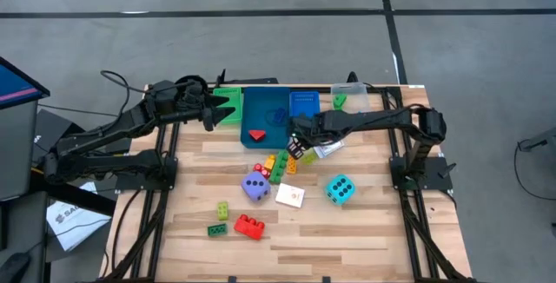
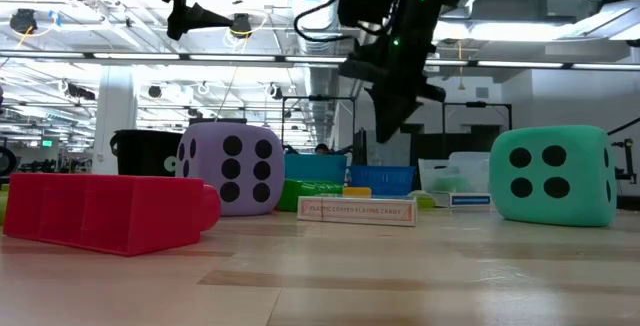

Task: Pick & Place Toys
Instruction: Put the blue game card into the green bin

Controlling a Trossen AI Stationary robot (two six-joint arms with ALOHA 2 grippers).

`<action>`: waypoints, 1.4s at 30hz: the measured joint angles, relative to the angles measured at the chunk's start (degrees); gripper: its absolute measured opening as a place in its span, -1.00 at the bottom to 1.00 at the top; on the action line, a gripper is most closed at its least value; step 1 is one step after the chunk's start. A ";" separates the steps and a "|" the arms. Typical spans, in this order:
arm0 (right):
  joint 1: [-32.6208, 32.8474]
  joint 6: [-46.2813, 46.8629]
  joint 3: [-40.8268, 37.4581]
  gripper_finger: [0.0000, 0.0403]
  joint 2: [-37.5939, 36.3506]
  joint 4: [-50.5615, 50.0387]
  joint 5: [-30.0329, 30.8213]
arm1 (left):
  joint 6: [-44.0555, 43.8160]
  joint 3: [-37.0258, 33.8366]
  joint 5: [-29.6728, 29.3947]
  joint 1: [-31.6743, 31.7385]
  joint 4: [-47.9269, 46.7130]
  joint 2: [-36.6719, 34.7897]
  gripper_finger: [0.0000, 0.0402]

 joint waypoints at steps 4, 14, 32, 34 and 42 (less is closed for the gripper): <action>-1.28 -0.26 0.01 -0.95 0.02 -1.27 -0.61 | 0.04 0.00 0.01 0.01 0.00 0.00 0.61; -5.18 5.07 -4.64 -0.38 0.03 -0.71 -6.26 | 0.03 0.00 0.02 0.02 0.01 0.00 0.61; -4.19 8.92 -8.88 0.13 0.04 5.33 -8.43 | 0.04 0.00 0.02 0.00 0.00 0.00 0.61; -4.37 8.61 -8.88 0.09 0.04 5.35 -8.60 | 0.04 0.00 0.02 0.02 0.00 0.00 0.61; -4.61 6.42 -8.88 -0.02 0.04 6.65 -10.44 | 0.04 0.00 0.02 0.01 0.00 0.00 0.61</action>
